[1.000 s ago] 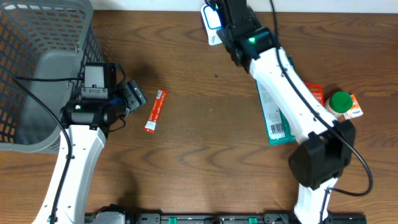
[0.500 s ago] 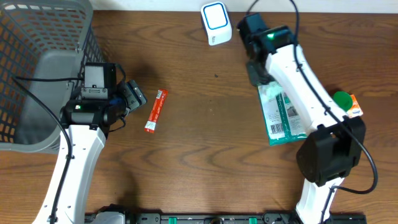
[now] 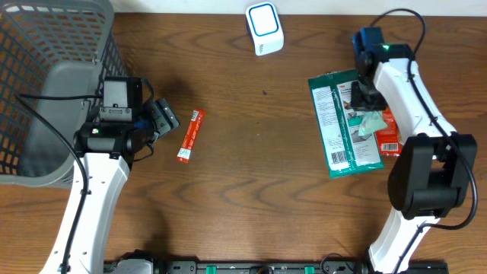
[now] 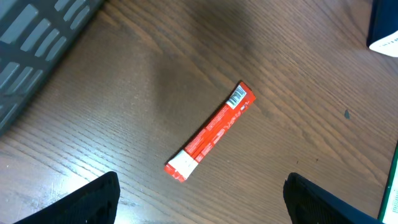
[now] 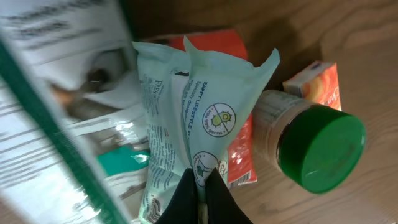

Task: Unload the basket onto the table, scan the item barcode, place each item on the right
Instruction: 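Carry the wipes packet right and release it beside the gloves bag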

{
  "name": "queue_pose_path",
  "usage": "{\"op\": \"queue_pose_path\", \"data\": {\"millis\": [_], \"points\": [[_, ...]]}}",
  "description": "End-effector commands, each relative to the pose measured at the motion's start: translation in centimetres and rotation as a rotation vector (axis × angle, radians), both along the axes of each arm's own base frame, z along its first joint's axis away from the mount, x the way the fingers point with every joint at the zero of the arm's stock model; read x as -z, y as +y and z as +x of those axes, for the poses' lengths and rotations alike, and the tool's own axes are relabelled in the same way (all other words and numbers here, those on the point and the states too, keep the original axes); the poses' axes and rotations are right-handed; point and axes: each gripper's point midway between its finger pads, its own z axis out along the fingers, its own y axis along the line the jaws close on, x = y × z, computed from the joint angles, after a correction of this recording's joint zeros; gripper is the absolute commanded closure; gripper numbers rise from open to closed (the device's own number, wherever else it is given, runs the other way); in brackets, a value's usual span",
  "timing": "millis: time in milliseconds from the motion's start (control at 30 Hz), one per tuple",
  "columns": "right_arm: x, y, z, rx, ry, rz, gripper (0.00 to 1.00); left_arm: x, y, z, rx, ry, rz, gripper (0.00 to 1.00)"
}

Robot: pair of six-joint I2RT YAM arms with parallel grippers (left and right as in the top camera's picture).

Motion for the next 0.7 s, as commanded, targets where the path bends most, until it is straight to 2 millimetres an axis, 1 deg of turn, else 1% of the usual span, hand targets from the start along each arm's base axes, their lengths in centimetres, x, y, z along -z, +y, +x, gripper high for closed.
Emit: {"op": "queue_pose_path", "data": {"millis": [0,33,67,100,133,167,267,333,400,467,533,600,667], "points": [[1.1,-1.4,-0.8,0.021,0.024,-0.013,0.98,-0.4,0.2,0.2,-0.006,-0.011,0.008,0.15],[1.4,-1.7,-1.0,0.019,0.031,-0.014,0.90,-0.4,0.2,0.2,-0.006,-0.011,0.008,0.15],[1.6,-1.9,-1.1,0.017,0.037,-0.015,0.78,-0.4,0.2,0.2,-0.006,-0.011,0.008,0.15],[1.8,-2.1,-1.2,0.021,0.040,-0.015,0.62,-0.4,0.2,0.2,-0.006,-0.011,0.008,0.15],[1.9,-2.1,-1.3,0.022,0.041,-0.015,0.53,-0.4,0.2,0.2,-0.006,-0.011,0.008,0.15],[1.9,-2.1,-1.3,0.022,0.040,-0.015,0.48,-0.4,0.2,0.2,-0.006,-0.011,0.008,0.15],[1.9,-2.0,-1.0,0.005,0.035,-0.016,0.42,-0.4,0.2,0.2,-0.006,-0.011,0.008,0.15],[1.6,-1.9,-0.8,-0.016,0.032,-0.017,0.43,-0.4,0.2,0.2,-0.006,-0.011,0.008,0.15],[0.5,-1.3,-0.4,-0.026,0.016,0.002,0.44,-0.4,0.2,0.2,-0.006,-0.011,0.008,0.15],[-0.9,0.2,0.1,-0.045,-0.008,0.059,0.44,-0.4,0.2,0.2,-0.006,-0.011,0.008,0.15],[-2.6,2.7,0.6,-0.078,-0.046,0.164,0.44,-0.4,0.2,0.2,-0.006,-0.011,0.008,0.15],[-4.5,6.5,0.9,-0.131,-0.093,0.325,0.41,-0.4,0.2,0.2,-0.006,-0.011,0.008,0.15],[-6.0,10.3,0.9,-0.190,-0.129,0.482,0.38,-0.4,0.2,0.2,-0.006,-0.011,0.008,0.15]]}}
